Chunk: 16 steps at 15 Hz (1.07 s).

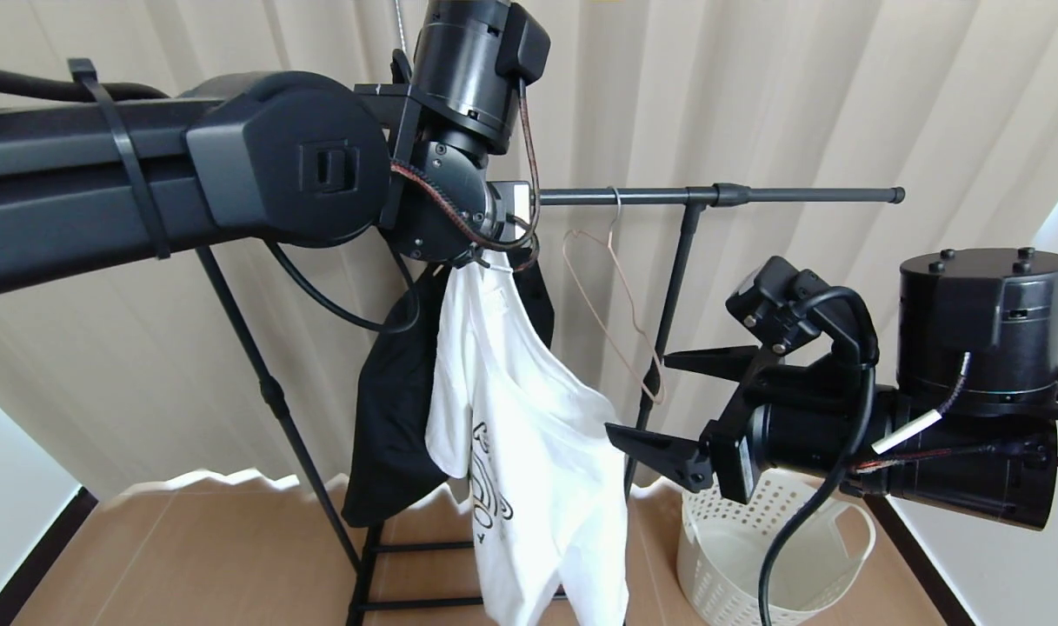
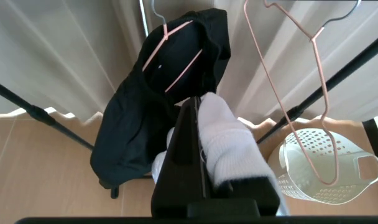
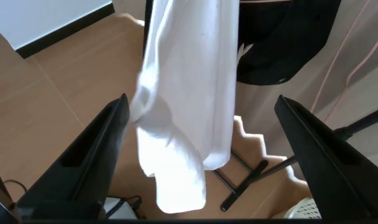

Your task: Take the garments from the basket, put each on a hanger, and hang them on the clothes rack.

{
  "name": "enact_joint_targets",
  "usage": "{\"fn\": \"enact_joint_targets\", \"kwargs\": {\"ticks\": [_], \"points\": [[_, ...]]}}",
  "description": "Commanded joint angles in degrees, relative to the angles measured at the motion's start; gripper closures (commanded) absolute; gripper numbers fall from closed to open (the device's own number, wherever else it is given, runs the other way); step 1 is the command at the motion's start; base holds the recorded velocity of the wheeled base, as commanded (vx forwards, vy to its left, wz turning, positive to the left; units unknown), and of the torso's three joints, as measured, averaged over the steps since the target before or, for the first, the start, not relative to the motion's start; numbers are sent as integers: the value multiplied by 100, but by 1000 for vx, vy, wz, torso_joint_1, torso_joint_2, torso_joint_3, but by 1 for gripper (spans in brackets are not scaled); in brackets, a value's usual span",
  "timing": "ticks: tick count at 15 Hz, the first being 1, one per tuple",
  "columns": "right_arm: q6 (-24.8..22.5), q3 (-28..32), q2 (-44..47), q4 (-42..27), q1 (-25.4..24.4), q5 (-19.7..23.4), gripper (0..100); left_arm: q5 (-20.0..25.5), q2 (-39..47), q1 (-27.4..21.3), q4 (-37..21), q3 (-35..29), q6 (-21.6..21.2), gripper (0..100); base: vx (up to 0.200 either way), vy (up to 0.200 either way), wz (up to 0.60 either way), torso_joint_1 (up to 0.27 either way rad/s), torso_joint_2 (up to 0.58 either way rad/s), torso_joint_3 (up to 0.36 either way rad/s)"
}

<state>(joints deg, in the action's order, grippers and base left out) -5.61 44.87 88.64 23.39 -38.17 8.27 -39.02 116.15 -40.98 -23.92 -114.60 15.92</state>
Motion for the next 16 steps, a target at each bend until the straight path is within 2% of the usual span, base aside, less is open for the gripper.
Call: {"fn": "enact_joint_targets", "kwargs": {"ticks": [1,4,6,7,9,10,11,13,15,16], "points": [[-2,4,-22,7,2,17,0,-9,39,-6,10,1,-28,100,0,0,0,0,0,0],[33,65,31,209,-6,61,0,-9,13,-41,10,1,-45,100,0,0,0,0,0,0],[693,347,409,543,-252,-282,0,-9,-5,-208,-8,1,-54,100,0,0,0,0,0,0],[1238,575,769,807,-446,-906,0,0,-110,-314,-25,8,-72,100,0,0,0,0,0,0],[1106,399,936,1194,-411,-897,0,0,-198,-340,-34,70,-203,100,0,0,0,0,0,0],[816,303,1015,1528,-112,-440,0,0,-260,-340,-34,131,-344,100,0,0,0,0,0,0],[394,268,1077,1730,380,536,0,9,-312,-340,-34,193,-467,100,0,0,0,0,0,0],[-151,311,1094,1721,996,1863,0,26,-374,-340,-25,289,-634,100,0,0,0,0,0,0],[-169,320,1147,1721,1163,2311,0,44,-374,-340,-25,281,-827,100,0,0,0,0,0,0],[-169,329,1261,1809,1180,2285,0,132,-383,-340,-25,298,-907,100,0,0,0,0,0,0]]}}
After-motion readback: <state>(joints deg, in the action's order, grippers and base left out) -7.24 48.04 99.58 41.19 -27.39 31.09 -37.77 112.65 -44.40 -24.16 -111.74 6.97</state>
